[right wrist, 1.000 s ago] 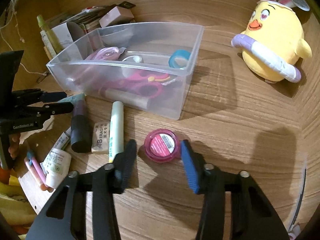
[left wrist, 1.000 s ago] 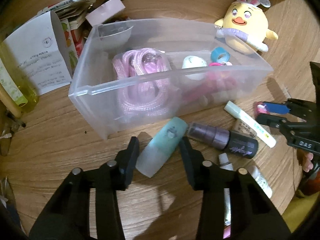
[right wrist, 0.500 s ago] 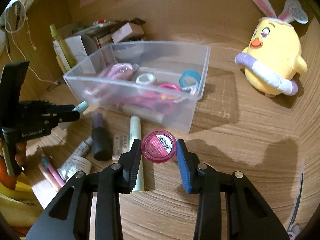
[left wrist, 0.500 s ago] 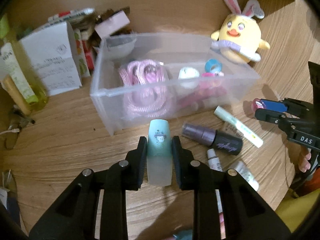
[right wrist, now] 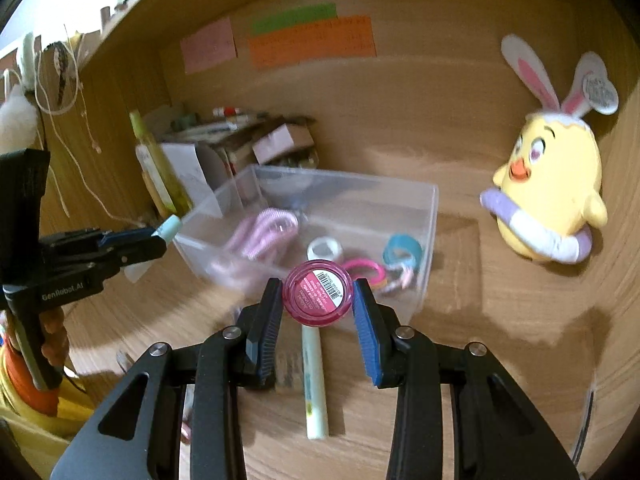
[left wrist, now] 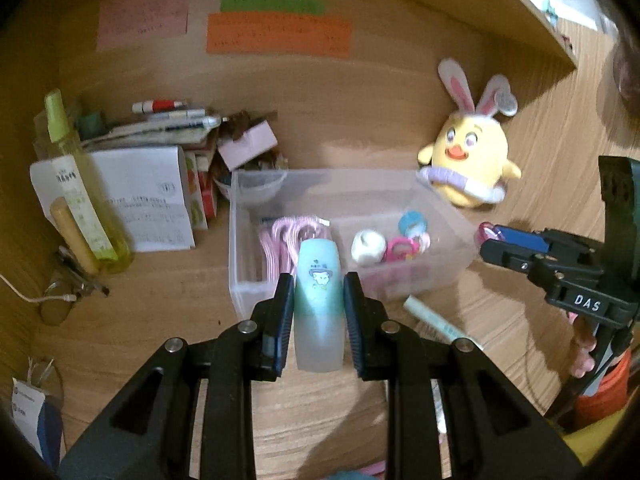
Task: Organize objects
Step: 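Drop the mint lip balm into the box with the left gripper while the right drops the compact, then grasp the purple-capped bottle with the left gripper while the right grasps the pale green tube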
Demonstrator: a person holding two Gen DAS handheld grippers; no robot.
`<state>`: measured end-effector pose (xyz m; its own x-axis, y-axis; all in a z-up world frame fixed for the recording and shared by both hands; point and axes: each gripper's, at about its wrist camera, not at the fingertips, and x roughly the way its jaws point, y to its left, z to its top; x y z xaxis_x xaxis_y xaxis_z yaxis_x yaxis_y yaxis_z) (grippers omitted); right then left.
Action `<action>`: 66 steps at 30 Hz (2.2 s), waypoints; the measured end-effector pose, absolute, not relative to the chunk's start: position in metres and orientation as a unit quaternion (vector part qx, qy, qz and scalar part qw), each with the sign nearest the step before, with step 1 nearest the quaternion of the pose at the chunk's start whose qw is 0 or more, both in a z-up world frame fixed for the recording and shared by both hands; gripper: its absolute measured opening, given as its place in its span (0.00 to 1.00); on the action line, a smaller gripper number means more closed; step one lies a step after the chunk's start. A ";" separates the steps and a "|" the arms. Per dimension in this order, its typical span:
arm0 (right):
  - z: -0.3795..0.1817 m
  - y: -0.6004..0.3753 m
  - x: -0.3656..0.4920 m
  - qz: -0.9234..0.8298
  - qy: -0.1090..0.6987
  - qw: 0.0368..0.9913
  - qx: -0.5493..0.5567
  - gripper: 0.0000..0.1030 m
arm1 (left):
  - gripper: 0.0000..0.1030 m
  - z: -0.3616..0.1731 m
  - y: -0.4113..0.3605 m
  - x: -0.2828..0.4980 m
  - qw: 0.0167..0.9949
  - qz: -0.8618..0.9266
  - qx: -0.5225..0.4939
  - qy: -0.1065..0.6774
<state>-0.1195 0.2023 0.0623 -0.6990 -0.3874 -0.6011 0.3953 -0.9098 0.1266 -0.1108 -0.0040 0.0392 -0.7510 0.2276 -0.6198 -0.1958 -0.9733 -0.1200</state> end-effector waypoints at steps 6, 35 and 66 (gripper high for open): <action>0.073 0.193 -0.134 -0.925 0.002 0.216 0.311 0.31 | 0.24 0.055 -0.003 -0.123 0.112 0.942 -0.315 -0.031; 0.031 0.190 -0.191 -0.905 -0.001 0.187 0.382 0.46 | 0.29 0.023 0.018 -0.172 0.118 0.920 -0.373 -0.003; 0.014 0.213 -0.094 -0.904 0.029 0.174 0.389 0.58 | 0.46 -0.016 0.010 -0.084 0.104 0.895 -0.432 -0.028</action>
